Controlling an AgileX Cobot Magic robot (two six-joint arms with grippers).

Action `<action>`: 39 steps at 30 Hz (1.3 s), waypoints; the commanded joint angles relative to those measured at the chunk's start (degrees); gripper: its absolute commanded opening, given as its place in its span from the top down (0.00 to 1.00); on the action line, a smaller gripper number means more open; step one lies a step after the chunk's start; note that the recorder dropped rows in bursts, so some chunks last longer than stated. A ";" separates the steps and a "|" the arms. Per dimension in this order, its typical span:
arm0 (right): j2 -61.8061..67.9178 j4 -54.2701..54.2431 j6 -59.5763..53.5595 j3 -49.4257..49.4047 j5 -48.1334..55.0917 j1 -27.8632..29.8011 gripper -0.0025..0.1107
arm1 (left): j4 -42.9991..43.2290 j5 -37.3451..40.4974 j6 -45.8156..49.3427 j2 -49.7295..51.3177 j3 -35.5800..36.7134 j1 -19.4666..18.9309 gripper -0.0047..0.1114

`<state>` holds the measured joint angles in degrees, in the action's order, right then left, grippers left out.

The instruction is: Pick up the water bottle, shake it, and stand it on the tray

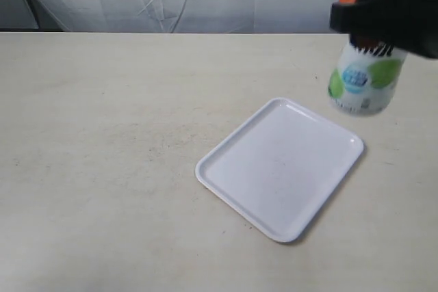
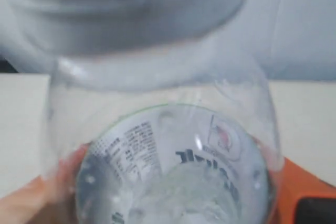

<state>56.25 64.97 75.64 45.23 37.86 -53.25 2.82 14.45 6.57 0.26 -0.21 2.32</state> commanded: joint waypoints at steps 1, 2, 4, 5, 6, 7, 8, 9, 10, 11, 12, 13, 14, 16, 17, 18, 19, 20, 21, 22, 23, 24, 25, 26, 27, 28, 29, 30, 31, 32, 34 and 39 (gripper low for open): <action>-0.13 9.21 4.20 0.42 22.42 0.15 0.99 | -0.14 -0.75 -0.12 -0.26 0.21 0.02 0.96; 0.93 7.59 5.45 0.30 27.86 0.15 0.99 | -0.14 -0.75 -0.12 -0.26 0.21 0.02 0.96; 1.34 1.65 1.43 0.22 21.84 -0.09 0.99 | -0.14 -0.75 -0.01 -0.26 0.21 0.02 0.96; 1.22 -3.79 -6.77 -0.08 9.27 -0.08 0.99 | -0.14 -0.75 -0.01 -0.26 0.21 0.02 0.96; 1.08 -6.52 -14.42 -0.56 0.21 -0.08 0.99 | -0.14 -0.75 -0.01 -0.26 0.21 0.02 0.96; 1.08 -7.02 -21.36 -1.06 -6.14 -0.08 0.99 | -0.14 -0.75 -0.01 -0.26 0.21 0.02 0.96; 1.48 -3.85 -18.58 -0.72 -4.93 0.03 0.99 | -0.14 -0.75 -0.01 -0.26 0.21 0.02 0.96; 2.36 1.37 -8.09 -0.14 0.78 0.14 0.99 | -0.14 -0.75 -0.01 -0.26 0.21 0.02 0.96; 3.48 4.38 4.71 0.44 10.29 0.14 0.99 | -0.14 -0.75 -0.01 -0.26 0.21 0.02 0.96; 4.15 4.22 12.61 0.75 15.77 0.14 0.99 | -0.14 -0.75 -0.01 -0.26 0.21 0.02 0.96; 4.15 3.16 12.11 0.75 11.60 0.14 0.99 | -0.14 -0.75 -0.11 -0.26 0.21 0.02 0.96; 3.98 1.63 6.69 0.12 -0.13 0.14 0.99 | -0.14 -0.75 -0.11 -0.26 0.21 0.02 0.96; 3.97 1.69 -1.96 -0.64 -12.01 0.14 0.99 | -0.14 -0.75 -0.11 -0.26 0.21 0.02 0.96; 4.43 3.48 -6.28 -0.19 -9.44 0.14 0.99 | -0.14 -0.75 -0.11 -0.26 0.21 0.02 0.96; 5.52 3.92 0.52 0.89 1.63 0.14 0.99 | -0.14 -0.75 -0.11 -0.26 0.21 0.02 0.96; 6.75 3.42 9.31 1.63 11.15 0.14 0.99 | -0.14 -0.75 -0.11 -0.26 0.21 0.02 0.96; 7.66 2.53 12.27 2.07 18.22 0.14 0.99 | -0.14 -0.75 -0.11 -0.26 0.21 0.02 0.96; 7.88 1.44 8.43 1.90 15.91 0.00 0.99 | -0.14 -0.75 -0.11 -0.26 0.21 0.02 0.96; 7.88 -1.28 -0.19 1.74 7.75 0.00 0.99 | -0.14 -0.75 0.00 -0.26 0.21 0.02 0.96; 7.53 -4.36 -10.24 1.49 -1.32 0.00 0.99 | -0.14 -0.75 0.00 -0.26 0.21 0.02 0.96; 7.08 -5.63 -20.08 1.24 -4.77 0.00 0.99 | -0.14 -0.75 0.00 -0.26 0.21 0.02 0.96; 7.06 -2.27 -18.18 1.69 -2.80 0.00 0.99 | -0.14 -0.75 0.00 -0.26 0.21 0.02 0.96; 7.06 1.29 -11.09 2.42 1.60 0.25 0.99 | -0.14 -0.75 0.00 -0.26 0.21 0.02 0.96; 7.06 4.09 -1.38 3.43 7.64 0.25 0.99 | -0.14 -0.75 0.00 -0.26 0.21 0.02 0.96; 6.80 4.65 5.09 4.11 9.90 0.25 0.99 | -0.14 -0.75 0.00 -0.26 0.21 0.02 0.96; 6.45 3.83 6.04 4.23 8.52 0.25 0.99 | -0.14 -0.75 0.00 -0.26 0.21 0.02 0.96; 6.35 2.30 4.85 3.35 3.01 0.25 0.99 | -0.14 -0.75 0.00 -0.26 0.21 0.02 0.96; 6.45 1.32 3.86 1.42 -3.83 0.25 0.99 | -0.14 -0.75 0.00 -0.26 0.21 0.02 0.96; 6.99 1.58 4.49 -1.14 -8.30 0.43 0.99 | -0.14 -0.75 -0.12 -0.26 0.21 0.02 0.96; 7.92 2.24 6.99 -3.28 -10.32 0.89 0.99 | -0.14 -0.75 -0.12 -0.26 0.21 0.02 0.96; 9.28 3.32 11.12 -4.97 -10.00 1.44 0.99 | -0.14 -0.75 -0.12 -0.26 0.21 0.02 0.96; 3.01 9.88 10.85 1.52 -11.62 1.12 0.99 | -0.14 -0.75 -0.12 -0.26 0.21 0.02 0.96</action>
<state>63.95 68.49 85.83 41.96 27.73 -52.49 2.82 14.45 6.57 0.26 -0.21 2.32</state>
